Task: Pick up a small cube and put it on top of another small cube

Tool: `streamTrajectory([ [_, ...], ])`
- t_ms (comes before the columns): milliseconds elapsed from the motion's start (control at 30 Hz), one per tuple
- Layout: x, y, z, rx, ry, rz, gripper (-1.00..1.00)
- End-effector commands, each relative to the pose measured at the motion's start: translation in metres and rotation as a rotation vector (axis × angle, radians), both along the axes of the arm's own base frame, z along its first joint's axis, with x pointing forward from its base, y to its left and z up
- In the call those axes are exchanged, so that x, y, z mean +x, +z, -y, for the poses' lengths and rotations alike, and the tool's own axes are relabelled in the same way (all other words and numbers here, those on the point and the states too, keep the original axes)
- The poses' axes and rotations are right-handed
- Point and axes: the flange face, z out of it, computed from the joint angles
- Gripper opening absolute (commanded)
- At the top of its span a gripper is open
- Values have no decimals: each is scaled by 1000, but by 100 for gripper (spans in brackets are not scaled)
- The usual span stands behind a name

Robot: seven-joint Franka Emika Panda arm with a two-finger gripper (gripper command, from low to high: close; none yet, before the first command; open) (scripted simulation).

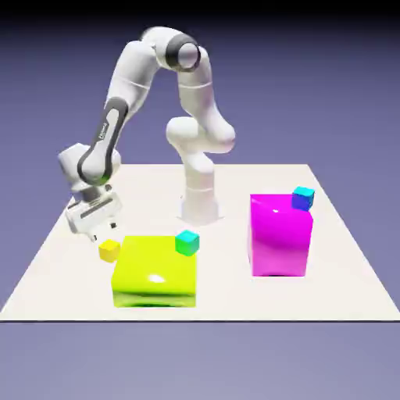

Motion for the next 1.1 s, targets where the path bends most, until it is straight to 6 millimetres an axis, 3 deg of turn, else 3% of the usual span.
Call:
streamTrajectory([
  [0, 1, -11, -3, 0, 0, 0, 0],
  [67, 3, -34, -10, 1, -2, -2, 0],
  [100, 3, -35, -10, 1, -2, -2, 0],
  [133, 3, -35, -10, 1, -2, -2, -100],
  [167, 3, -35, -10, 1, -2, -2, -100],
  [367, -6, 31, 6, 1, -2, -2, -100],
  [600, 103, 60, -18, -69, 729, 40, -100],
  [700, 139, 91, -73, -35, 869, 66, -100],
  [833, 164, 136, -154, -5, 1014, 64, -100],
  [1000, 164, 186, -250, -18, 1182, 0, -100],
  [1067, 156, 185, -253, 0, 1115, -3, -100],
])
